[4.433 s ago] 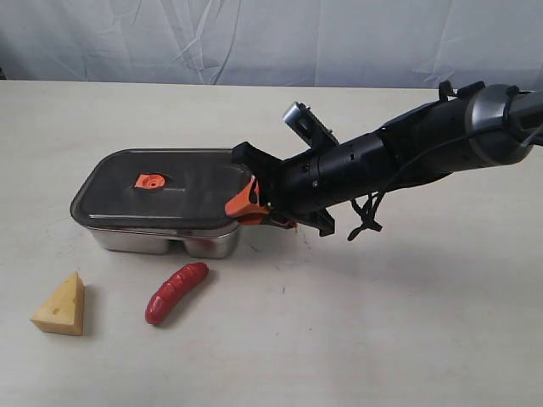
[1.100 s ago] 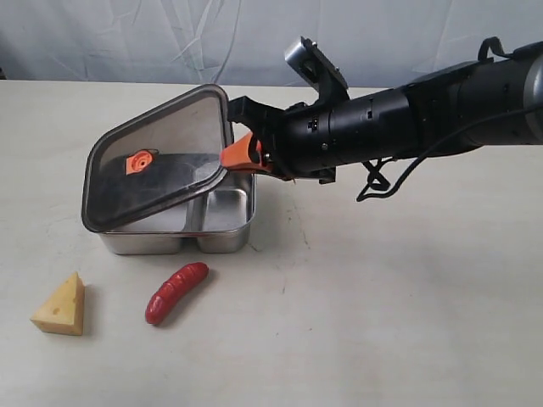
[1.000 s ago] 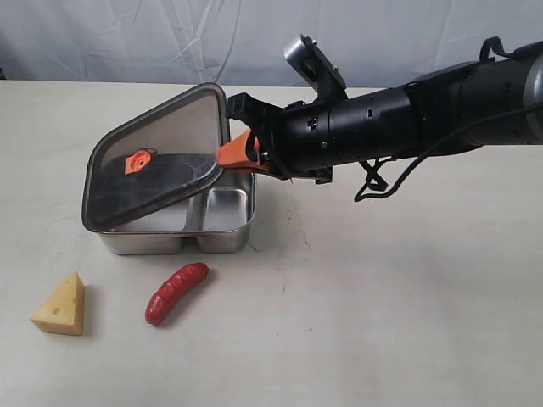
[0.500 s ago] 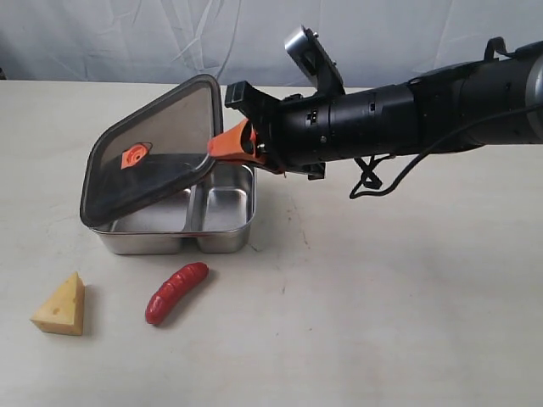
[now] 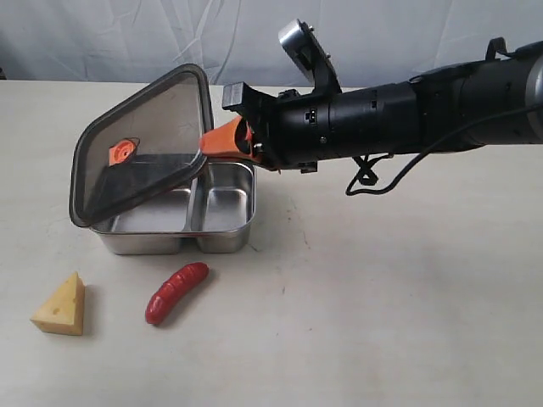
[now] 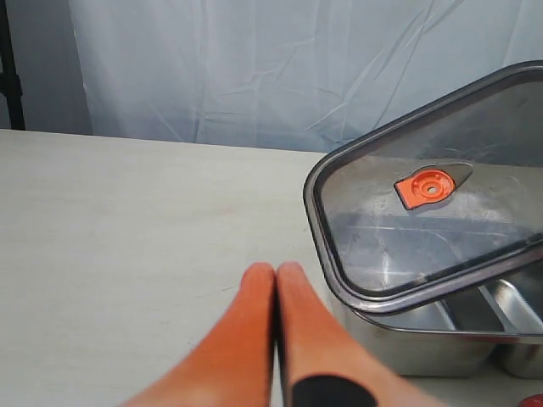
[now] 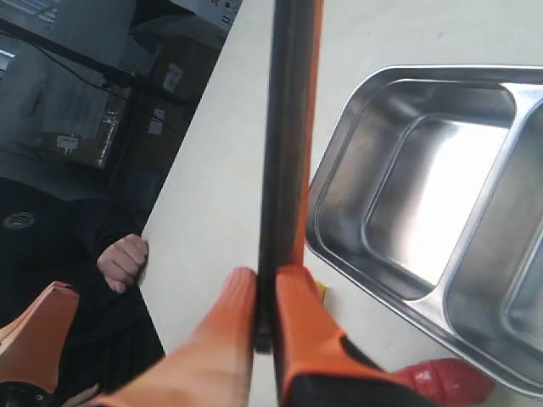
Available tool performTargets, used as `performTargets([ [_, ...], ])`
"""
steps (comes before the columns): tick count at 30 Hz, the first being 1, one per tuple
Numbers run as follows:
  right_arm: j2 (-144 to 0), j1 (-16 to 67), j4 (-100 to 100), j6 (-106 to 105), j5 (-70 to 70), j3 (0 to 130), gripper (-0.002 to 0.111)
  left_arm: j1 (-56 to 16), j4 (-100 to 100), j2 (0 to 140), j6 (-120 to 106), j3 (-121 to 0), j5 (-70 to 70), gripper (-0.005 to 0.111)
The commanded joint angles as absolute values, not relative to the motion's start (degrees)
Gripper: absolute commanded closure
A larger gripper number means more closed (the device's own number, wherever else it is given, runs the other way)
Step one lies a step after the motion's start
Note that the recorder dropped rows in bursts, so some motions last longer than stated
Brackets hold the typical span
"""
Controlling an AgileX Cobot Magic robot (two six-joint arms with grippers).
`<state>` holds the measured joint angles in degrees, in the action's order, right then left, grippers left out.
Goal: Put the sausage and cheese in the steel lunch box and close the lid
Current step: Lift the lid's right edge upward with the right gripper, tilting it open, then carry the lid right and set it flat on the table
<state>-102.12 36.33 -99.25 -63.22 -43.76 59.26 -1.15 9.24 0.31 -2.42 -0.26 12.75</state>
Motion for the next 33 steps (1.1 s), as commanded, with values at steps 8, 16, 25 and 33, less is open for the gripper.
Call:
performTargets([
  [8, -98.01, 28.98, -99.95, -65.66, -44.08, 65.02, 0.109, -1.49, 9.81, 0.0, -2.35, 0.0, 11.97, 0.107],
  [16, -91.45, 19.59, -80.57, -64.43, -37.57, 67.72, 0.109, -1.49, 9.81, 0.0, -2.35, 0.0, 11.97, 0.107],
  [25, -80.41, 19.43, -32.66, -52.09, -33.14, 67.72, 0.109, -1.49, 9.81, 0.0, -2.35, 0.0, 11.97, 0.107],
  [33, -79.67, 23.08, -6.57, -45.38, -50.59, 63.8, 0.109, -1.49, 9.81, 0.0, -2.35, 0.0, 11.97, 0.107],
])
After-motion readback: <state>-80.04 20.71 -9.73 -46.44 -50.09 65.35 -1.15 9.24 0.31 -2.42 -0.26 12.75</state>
